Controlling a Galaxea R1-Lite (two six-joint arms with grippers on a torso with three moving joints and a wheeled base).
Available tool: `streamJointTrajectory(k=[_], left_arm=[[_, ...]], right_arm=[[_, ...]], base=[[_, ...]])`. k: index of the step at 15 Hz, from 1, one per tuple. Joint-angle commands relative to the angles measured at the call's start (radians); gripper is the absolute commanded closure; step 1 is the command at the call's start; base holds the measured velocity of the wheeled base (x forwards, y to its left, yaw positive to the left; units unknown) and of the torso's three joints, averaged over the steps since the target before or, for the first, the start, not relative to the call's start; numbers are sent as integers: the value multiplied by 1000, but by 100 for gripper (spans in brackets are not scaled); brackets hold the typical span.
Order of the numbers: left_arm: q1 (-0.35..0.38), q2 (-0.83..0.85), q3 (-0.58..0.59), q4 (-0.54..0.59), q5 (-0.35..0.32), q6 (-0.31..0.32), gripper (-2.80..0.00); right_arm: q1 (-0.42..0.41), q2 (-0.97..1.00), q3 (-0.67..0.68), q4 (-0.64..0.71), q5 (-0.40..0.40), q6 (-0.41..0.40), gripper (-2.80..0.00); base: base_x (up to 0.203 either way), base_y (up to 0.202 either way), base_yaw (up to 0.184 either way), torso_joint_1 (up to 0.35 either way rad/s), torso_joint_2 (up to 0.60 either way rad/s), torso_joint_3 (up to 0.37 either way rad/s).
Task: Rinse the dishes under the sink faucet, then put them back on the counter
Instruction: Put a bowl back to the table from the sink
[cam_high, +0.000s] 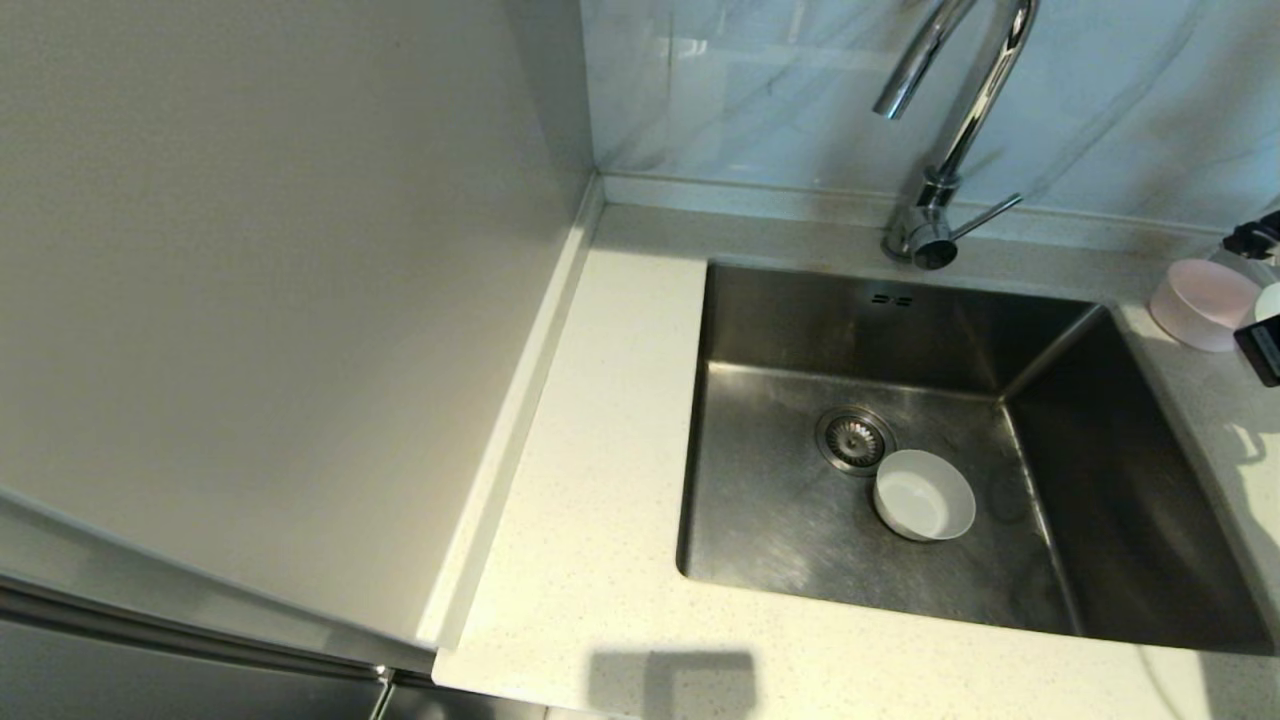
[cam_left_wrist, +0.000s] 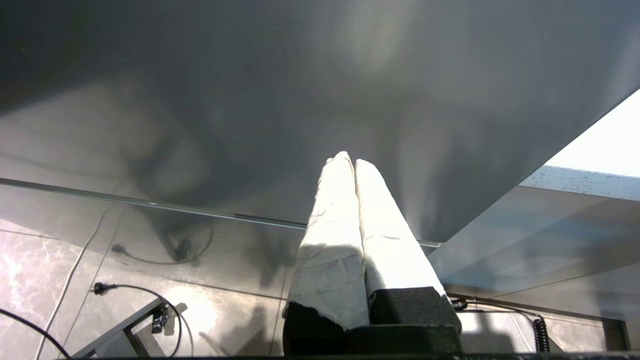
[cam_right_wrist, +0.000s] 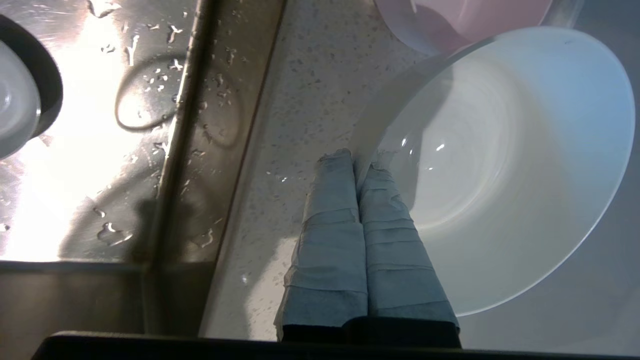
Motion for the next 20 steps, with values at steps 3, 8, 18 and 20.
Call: streamJointTrajectory(k=[3,8,18,20], left_arm=[[0,-3,0,0,1,0,0],[0,-3,0,0,1,0,0],[0,-3,0,0,1,0,0],[0,-3,0,0,1,0,0]], right_arm=[[-22,66,-20,2,-18,-5,0],[-30,101,-9,4,-30,-5,0],[-27,125,-4,-10,-40,-26,-280],[-27,119,-22,-12,-39,-25,-280]], base=[[0,0,0,0,0,0],[0,0,0,0,0,0],[0,0,0,0,0,0],[0,0,0,0,0,0]])
